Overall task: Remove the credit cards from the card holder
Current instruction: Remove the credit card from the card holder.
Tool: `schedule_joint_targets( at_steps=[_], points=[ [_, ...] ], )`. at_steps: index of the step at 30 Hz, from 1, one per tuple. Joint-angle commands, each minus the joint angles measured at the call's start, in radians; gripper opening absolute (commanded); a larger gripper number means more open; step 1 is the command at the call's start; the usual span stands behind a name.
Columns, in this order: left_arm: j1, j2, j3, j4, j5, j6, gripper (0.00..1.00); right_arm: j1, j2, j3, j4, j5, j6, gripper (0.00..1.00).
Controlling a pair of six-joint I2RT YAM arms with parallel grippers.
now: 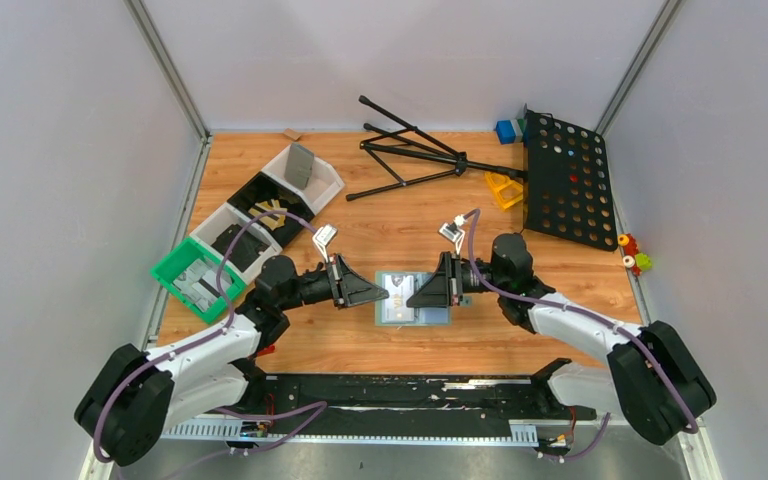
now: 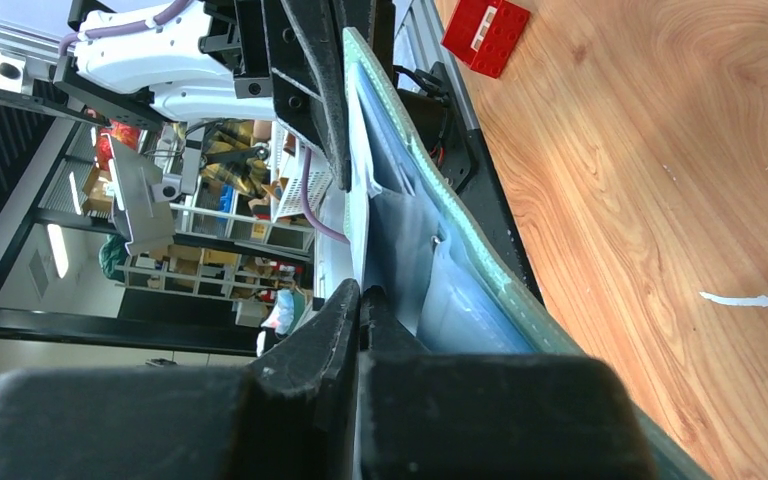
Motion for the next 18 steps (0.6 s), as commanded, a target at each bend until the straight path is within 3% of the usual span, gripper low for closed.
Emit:
schedule_joint_targets(
  at_steps=[1, 18],
  points=[
    [-0.004, 0.010, -0.001, 0.096, 0.009, -0.024, 0.00, -0.012, -0.031, -0.007, 0.024, -0.018, -0.011, 0.00],
    [-0.003, 0.006, -0.020, 0.123, -0.005, -0.038, 0.00, -0.090, -0.078, -0.056, 0.000, -0.055, -0.012, 0.00]
  ],
)
